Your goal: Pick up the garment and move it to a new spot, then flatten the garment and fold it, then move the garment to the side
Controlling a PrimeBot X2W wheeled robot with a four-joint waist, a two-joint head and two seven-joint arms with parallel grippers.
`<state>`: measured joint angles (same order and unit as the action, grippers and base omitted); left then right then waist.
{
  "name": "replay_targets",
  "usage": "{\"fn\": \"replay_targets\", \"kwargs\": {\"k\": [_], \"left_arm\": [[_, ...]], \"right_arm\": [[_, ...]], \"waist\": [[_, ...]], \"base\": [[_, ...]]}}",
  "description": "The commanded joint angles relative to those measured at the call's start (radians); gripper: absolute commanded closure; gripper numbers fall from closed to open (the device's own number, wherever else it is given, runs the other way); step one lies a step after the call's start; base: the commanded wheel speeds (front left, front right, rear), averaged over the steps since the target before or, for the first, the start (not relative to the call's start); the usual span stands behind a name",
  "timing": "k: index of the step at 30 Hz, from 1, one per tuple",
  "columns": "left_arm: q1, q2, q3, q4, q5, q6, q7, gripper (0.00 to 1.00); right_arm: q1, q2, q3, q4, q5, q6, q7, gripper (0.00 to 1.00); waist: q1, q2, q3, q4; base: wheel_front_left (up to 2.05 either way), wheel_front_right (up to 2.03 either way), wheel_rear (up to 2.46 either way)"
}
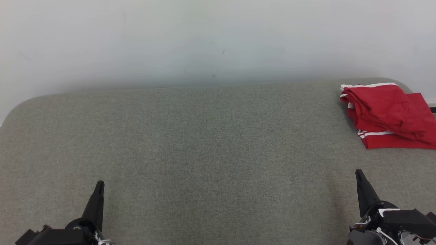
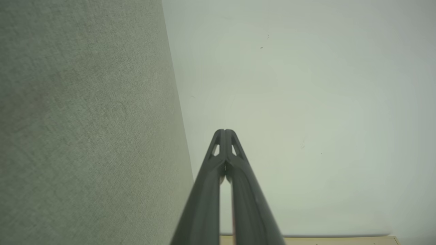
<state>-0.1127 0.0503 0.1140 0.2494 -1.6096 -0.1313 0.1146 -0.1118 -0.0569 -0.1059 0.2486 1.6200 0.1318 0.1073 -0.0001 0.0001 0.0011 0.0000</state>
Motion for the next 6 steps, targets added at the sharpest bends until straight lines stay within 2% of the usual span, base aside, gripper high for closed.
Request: {"fn": "replay_targets", "kwargs": {"k": [1, 6], "left_arm": [[-0.005, 0.000, 0.003, 0.002, -0.004, 0.001, 0.004, 1.00], [-0.005, 0.000, 0.003, 0.002, -0.004, 0.001, 0.004, 1.00]], "right_arm": [[-0.004, 0.002, -0.003, 0.001, -0.002, -0.002, 0.004, 1.00], [-0.004, 0.002, -0.003, 0.001, -0.002, -0.002, 0.003, 1.00]], "waist": [[0.0001, -0.0001, 0.000, 0.000], [0.0001, -0.0001, 0.000, 0.000]], "base": [[0.00, 0.00, 0.00], [0.00, 0.00, 0.00]]}}
